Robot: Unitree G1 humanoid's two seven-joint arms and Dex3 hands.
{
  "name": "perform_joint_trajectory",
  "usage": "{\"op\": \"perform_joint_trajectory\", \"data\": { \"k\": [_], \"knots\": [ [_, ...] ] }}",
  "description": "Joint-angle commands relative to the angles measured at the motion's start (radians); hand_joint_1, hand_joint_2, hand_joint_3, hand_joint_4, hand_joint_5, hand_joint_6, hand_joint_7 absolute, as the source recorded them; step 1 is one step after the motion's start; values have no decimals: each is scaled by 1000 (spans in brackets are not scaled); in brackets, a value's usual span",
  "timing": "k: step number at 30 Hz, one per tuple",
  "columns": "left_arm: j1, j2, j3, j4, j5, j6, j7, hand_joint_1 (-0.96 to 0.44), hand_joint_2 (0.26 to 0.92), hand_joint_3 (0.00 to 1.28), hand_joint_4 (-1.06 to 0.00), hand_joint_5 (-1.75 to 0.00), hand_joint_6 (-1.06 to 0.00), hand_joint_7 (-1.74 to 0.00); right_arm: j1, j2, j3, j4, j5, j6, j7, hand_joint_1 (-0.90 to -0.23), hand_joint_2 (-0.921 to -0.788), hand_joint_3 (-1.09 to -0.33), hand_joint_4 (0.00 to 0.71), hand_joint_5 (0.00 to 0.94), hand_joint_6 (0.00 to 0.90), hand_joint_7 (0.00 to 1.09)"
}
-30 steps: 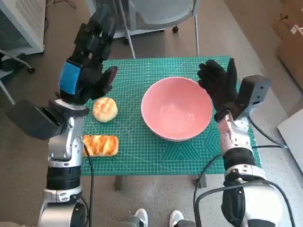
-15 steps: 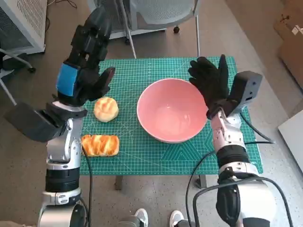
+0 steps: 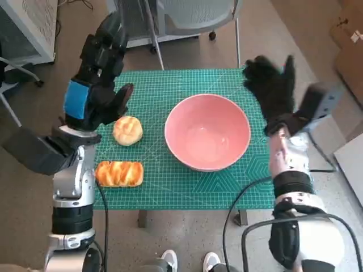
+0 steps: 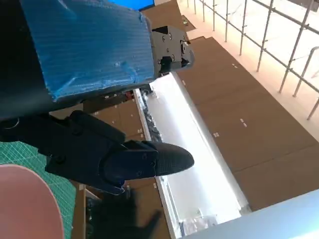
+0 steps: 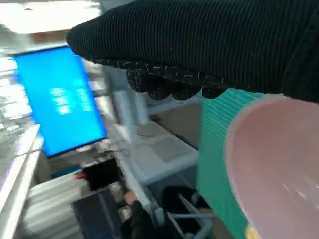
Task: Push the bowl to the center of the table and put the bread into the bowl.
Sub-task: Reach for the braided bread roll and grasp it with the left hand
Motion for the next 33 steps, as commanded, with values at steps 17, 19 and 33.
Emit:
{"op": "perform_joint_trajectory", "data": {
  "k": [17, 19, 33],
  "knots": [
    [101, 67, -1, -141, 43, -14, -16, -698, 921, 378, 1, 1, 1, -293, 161, -15, 55, -452, 160, -292, 330, -673, -921, -719, 260, 9, 358, 16],
    [119, 86, -2, -169, 60, -9, -22, -699, 921, 371, 1, 1, 1, -295, 179, -10, 64, -497, 176, -276, 330, -685, -921, -702, 265, 10, 363, 17],
    [300, 347, 43, -556, 233, 239, -98, -629, 860, 159, 1, 1, 1, -288, 214, -2, 101, -581, 197, -246, 311, -700, -921, -668, 279, 8, 379, 16]
  ]
}}
